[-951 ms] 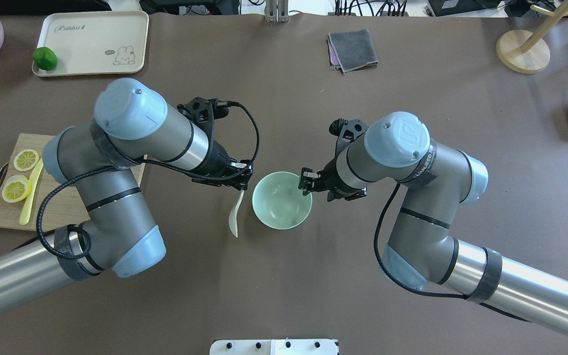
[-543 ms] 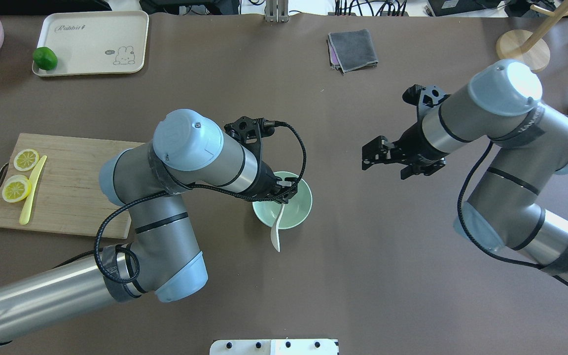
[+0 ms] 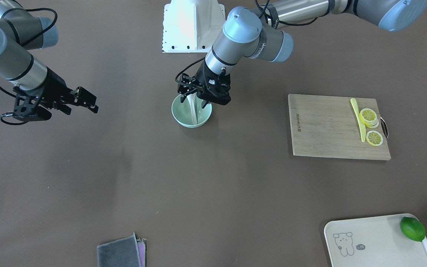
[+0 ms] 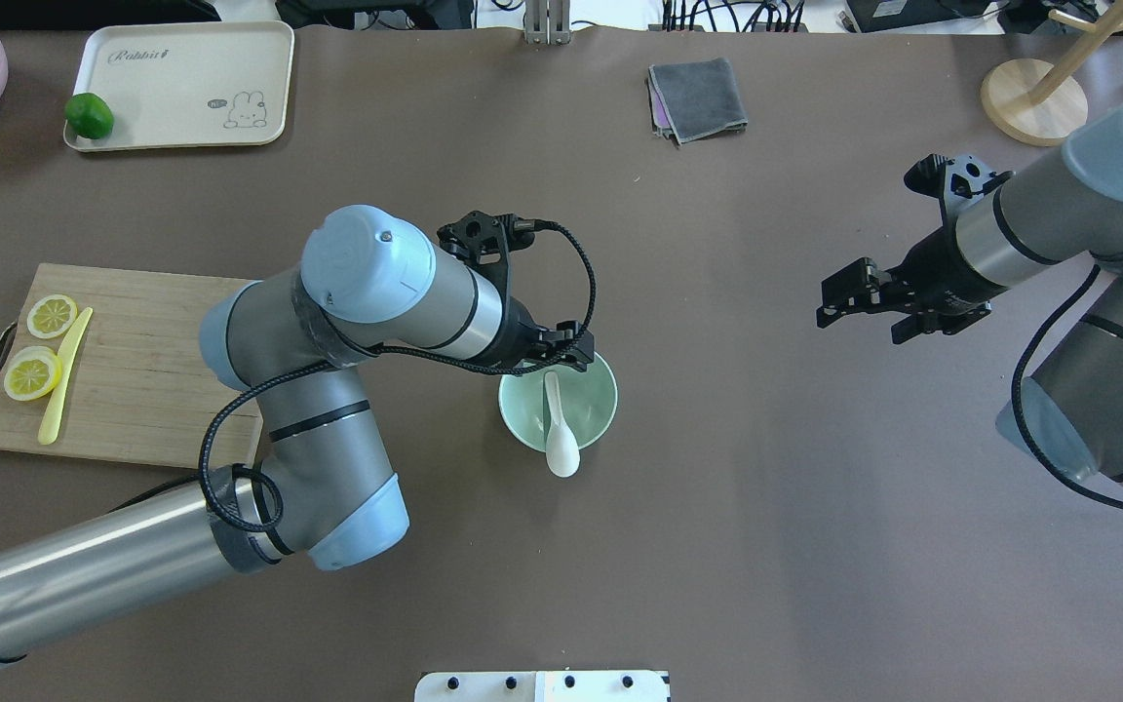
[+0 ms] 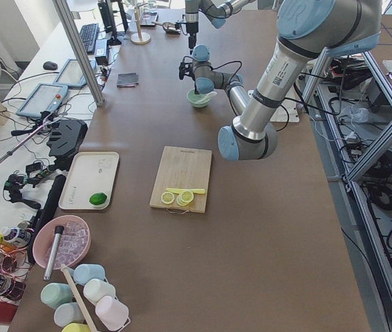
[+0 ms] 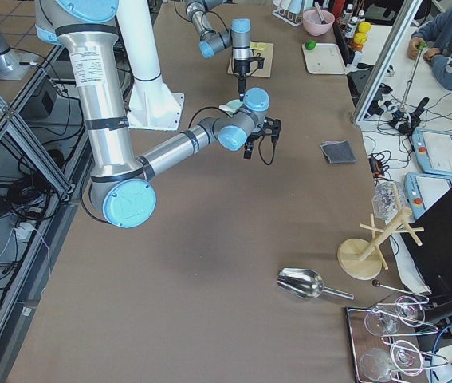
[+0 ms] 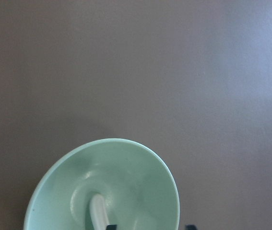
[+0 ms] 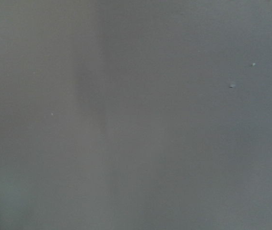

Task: Place spoon in bowl

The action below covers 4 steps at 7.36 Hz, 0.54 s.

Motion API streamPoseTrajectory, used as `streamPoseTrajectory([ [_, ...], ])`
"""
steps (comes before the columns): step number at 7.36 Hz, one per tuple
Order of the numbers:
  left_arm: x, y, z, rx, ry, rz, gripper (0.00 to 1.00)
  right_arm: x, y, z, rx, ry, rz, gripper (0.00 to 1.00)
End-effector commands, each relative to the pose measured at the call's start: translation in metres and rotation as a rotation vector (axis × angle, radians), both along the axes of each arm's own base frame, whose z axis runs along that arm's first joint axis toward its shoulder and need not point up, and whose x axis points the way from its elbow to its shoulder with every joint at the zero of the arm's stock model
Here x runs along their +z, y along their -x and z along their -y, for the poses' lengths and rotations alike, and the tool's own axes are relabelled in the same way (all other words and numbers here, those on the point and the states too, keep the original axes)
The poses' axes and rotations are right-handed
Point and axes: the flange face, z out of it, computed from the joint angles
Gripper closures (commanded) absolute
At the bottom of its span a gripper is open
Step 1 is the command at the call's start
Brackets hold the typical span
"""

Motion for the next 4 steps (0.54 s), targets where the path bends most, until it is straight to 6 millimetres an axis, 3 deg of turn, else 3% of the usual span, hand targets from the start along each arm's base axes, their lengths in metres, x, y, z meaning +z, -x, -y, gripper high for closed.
streamPoseTrajectory([
  [1,0.065,0.081,0.048,0.024,-0.047,0.061,0.02,0.038,-0.037,0.005,-0.009,-0.047,-0.043,0.00],
  [3,0.140,0.199,0.095,0.048,-0.106,0.108,0.02,0.080,-0.088,0.007,-0.018,-0.097,-0.097,0.00],
  [4,0.193,0.259,0.099,0.045,-0.152,0.166,0.02,0.107,-0.117,0.006,-0.031,-0.130,-0.128,0.00],
])
